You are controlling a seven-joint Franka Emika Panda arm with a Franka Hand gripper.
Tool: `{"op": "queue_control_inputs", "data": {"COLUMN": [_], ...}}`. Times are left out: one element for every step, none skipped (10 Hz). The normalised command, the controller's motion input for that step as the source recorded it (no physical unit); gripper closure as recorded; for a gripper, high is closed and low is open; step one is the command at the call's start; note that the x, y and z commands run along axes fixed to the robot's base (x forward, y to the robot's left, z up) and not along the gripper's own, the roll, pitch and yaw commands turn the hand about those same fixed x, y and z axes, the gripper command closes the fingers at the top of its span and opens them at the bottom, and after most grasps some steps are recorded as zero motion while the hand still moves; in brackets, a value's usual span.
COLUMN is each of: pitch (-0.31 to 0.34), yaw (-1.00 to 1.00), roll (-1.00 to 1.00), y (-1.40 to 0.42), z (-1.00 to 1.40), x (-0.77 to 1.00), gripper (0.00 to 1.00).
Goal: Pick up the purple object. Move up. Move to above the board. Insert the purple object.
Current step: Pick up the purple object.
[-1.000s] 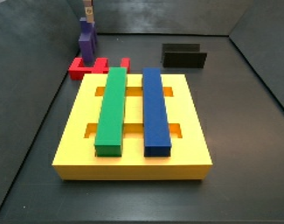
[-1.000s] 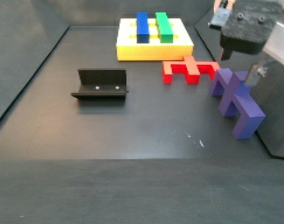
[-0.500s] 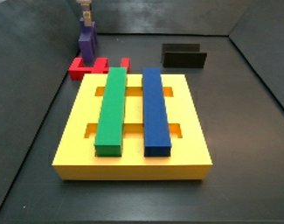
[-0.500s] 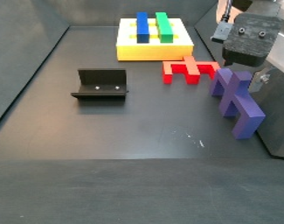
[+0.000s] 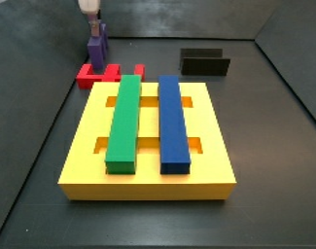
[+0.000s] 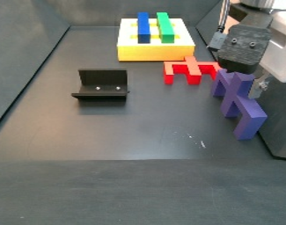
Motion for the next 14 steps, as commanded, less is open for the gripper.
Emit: {"op": "queue_control_inputs", "data": {"pitch": [0.011, 0.0, 0.0, 0.011, 0.084, 0.089, 0.069, 0.041, 0.043, 0.004, 0.0, 0.0, 0.0, 0.0], "yaw": [-0.2, -0.11, -0.07, 0.0, 0.03, 0.02, 0.0, 0.0, 0.0, 0.0, 0.0, 0.0, 0.0, 0.0], "roll": [0.2, 0.11, 0.05, 0.0, 0.0, -0.01, -0.01, 0.0, 0.0, 0.0, 0.0, 0.0, 0.0, 0.0], "y": [0.0, 0.0, 0.0, 0.0, 0.06, 0.04, 0.01, 0.0, 0.0, 0.0, 0.0, 0.0, 0.0, 0.0], "z": [0.0, 0.0, 0.0, 0.0, 0.0, 0.0, 0.01, 0.0, 0.0, 0.0, 0.0, 0.0, 0.0, 0.0], "x": [-0.17, -0.18, -0.11, 0.0, 0.15, 0.13, 0.07, 0.01, 0.03, 0.0, 0.0, 0.0, 0.0, 0.0], "gripper": [0.0, 0.0, 0.0, 0.0, 0.0, 0.0, 0.0, 0.0, 0.0, 0.0, 0.0, 1.0, 1.0, 1.0]}}
